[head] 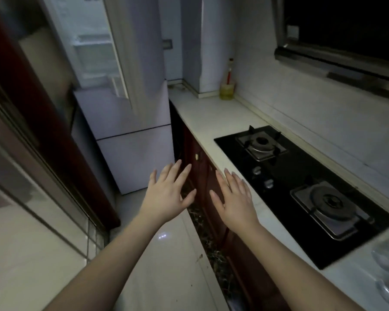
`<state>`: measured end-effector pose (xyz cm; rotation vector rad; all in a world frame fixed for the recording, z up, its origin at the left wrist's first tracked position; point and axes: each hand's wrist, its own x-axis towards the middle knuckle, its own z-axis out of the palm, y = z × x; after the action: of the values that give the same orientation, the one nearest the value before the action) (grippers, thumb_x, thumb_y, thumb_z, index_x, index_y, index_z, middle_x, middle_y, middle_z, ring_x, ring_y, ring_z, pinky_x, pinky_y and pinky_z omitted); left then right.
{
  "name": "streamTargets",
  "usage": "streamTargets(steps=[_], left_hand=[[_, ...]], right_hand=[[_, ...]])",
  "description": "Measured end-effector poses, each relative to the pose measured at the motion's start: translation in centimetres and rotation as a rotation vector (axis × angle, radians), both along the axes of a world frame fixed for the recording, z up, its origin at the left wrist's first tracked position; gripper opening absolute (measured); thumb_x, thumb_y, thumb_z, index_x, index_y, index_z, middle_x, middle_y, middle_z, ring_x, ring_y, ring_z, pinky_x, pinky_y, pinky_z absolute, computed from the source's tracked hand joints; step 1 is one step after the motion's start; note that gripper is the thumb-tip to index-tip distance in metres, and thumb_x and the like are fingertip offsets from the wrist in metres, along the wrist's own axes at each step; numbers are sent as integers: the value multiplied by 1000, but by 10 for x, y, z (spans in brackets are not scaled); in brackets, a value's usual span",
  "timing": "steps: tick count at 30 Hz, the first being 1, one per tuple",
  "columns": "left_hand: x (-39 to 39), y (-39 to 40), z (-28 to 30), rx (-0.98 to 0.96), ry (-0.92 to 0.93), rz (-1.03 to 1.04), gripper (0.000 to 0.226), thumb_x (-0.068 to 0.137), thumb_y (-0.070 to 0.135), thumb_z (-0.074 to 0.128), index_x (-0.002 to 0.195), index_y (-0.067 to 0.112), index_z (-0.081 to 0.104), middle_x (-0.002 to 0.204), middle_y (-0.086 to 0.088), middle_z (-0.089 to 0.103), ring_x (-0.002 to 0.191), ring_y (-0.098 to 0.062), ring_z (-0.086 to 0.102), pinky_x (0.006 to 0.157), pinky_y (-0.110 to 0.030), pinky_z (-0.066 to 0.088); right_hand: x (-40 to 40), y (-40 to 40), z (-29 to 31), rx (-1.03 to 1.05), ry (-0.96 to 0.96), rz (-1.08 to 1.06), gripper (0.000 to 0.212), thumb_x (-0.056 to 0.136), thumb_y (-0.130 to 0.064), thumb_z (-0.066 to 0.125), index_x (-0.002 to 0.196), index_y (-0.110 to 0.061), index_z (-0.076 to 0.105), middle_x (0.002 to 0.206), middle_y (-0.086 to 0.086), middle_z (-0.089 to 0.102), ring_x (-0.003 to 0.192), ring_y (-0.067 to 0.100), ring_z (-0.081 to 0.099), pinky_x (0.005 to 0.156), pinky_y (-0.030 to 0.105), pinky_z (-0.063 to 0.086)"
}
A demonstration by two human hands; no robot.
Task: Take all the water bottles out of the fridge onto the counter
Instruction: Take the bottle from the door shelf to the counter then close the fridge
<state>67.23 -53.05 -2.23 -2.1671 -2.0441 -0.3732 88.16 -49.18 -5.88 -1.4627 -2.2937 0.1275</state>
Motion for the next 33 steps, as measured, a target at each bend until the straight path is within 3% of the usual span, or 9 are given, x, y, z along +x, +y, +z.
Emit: streamTargets(steps=[5, 8, 11, 21, 33], left_hand=[[-23, 36, 9, 24, 28, 100, 78, 87, 70, 14, 155, 32, 11, 162, -2, 20, 150, -23, 14, 118, -56, 16], [-37, 59, 15, 27, 58, 150, 77, 89, 69, 20, 155, 30, 13, 161, -3, 22, 149, -24, 16, 117, -57, 18], [-48, 82, 23, 33, 77, 212, 76, 90, 67, 27, 155, 30, 13, 162, -3, 21, 149, -24, 15, 117, -57, 18], [-107, 132, 73, 116, 103, 380, 79, 87, 69, 20, 154, 29, 17, 161, -4, 23, 148, -25, 18, 115, -58, 24], [-232, 182, 82, 133, 122, 428, 76, 87, 68, 24, 154, 32, 15, 161, -4, 21, 149, -24, 15, 116, -58, 22]], right_hand=[[-31, 57, 23, 68, 4, 75, 65, 98, -63, 12, 155, -31, 13, 163, 1, 18, 150, 17, 8, 120, 37, 0], [-45, 96, 35, 80, 16, 117, 66, 98, -62, 10, 156, -31, 12, 164, 1, 14, 151, 18, 5, 119, 35, -4], [-60, 128, 49, 111, 36, 167, 64, 99, -60, 14, 155, -30, 15, 163, 2, 18, 150, 19, 9, 120, 38, 2], [-122, 207, 73, 112, 92, 322, 69, 97, -59, 13, 156, -24, 20, 162, 4, 19, 149, 23, 14, 120, 41, 8], [-269, 264, 80, 86, 98, 433, 72, 95, -63, 8, 156, -25, 17, 163, 2, 19, 150, 24, 14, 121, 44, 13]])
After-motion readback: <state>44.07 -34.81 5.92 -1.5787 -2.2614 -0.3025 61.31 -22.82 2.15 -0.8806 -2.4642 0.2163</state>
